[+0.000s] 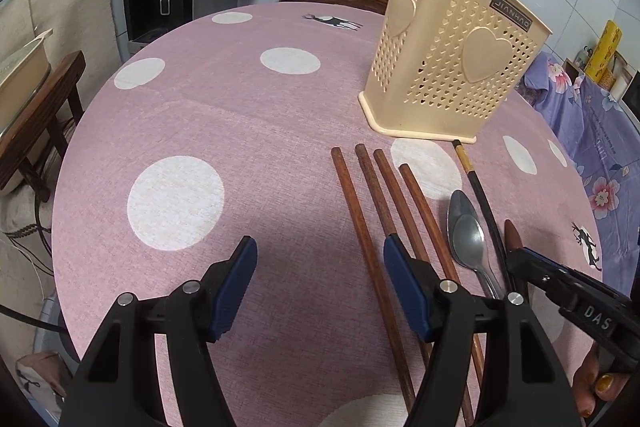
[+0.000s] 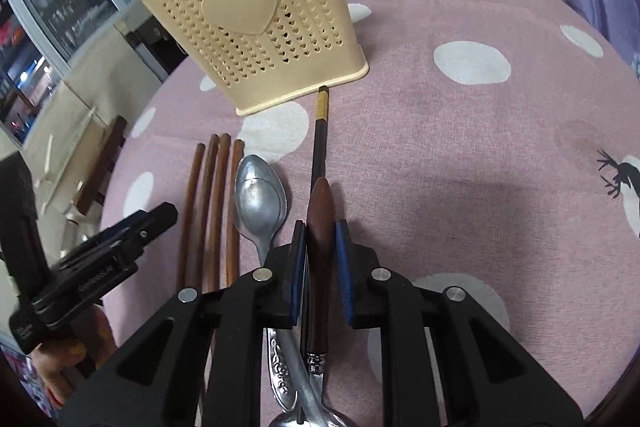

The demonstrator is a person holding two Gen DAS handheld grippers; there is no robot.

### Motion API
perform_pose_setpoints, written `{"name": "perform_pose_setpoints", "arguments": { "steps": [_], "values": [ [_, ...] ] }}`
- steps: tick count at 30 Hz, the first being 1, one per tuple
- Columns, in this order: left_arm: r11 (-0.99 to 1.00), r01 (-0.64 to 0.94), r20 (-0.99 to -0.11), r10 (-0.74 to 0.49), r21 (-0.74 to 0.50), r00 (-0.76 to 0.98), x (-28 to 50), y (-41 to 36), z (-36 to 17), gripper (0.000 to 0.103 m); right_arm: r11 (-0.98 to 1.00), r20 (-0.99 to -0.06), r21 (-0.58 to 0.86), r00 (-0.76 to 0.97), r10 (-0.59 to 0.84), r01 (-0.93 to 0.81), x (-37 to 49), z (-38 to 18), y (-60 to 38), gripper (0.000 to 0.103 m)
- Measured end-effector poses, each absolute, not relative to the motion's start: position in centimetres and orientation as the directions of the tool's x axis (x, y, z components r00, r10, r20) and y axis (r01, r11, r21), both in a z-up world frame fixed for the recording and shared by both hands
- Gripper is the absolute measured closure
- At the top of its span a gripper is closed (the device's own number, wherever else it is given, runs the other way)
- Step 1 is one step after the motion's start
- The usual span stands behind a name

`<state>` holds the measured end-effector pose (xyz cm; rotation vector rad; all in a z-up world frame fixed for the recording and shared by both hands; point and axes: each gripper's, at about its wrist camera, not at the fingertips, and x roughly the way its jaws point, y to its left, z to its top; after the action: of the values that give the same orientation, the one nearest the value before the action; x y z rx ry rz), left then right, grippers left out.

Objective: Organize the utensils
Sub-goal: 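Grasp the wooden-handled spoon with right tool while left tool grasps a wooden chopstick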

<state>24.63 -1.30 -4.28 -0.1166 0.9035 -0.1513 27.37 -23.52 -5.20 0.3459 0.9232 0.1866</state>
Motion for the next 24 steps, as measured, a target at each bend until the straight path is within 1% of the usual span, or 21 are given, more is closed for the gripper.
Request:
{"name": "perform_pose_setpoints", "arguments": {
  "steps": [4, 12, 14, 16, 21, 24],
  "values": [
    [0.982, 0.084, -0.772, -0.185, -0.169, 0.608, 24.7, -1.3, -4.3, 0.038, 0.926, -0.718, 0.376, 0.624, 0.308, -0.025, 26.8, -4.1, -24.1, 0.087],
    [0.983, 0.107, -0.78, -0.181, -0.146, 0.599, 25.5, -2.2, -4.3, 0.038, 0.949, -0.757, 0.308, 0.622, 0.2, 0.069, 27.2, -4.7, -25.6, 0.087],
    [0.986, 0.115, -0.785, -0.168, -0.124, 0.596, 25.9, -2.7, -4.3, 0.042, 0.957, -0.757, 0.281, 0.63, 0.171, 0.077, 27.1, -4.6, -25.5, 0.087],
    [0.988, 0.122, -0.795, -0.153, -0.099, 0.587, 26.4, -3.1, -4.4, 0.051, 0.963, -0.758, 0.257, 0.635, 0.15, 0.079, 27.1, -4.5, -25.4, 0.087],
    [0.992, 0.114, -0.805, -0.117, -0.062, 0.582, 27.2, -3.4, -4.4, 0.065, 0.966, -0.772, 0.242, 0.622, 0.133, 0.095, 27.4, -4.9, -25.3, 0.087],
    [0.993, 0.119, -0.81, -0.093, -0.029, 0.58, 27.8, -3.9, -4.4, 0.067, 0.967, -0.778, 0.227, 0.618, 0.111, 0.112, 27.5, -5.2, -25.2, 0.087]
  ]
}}
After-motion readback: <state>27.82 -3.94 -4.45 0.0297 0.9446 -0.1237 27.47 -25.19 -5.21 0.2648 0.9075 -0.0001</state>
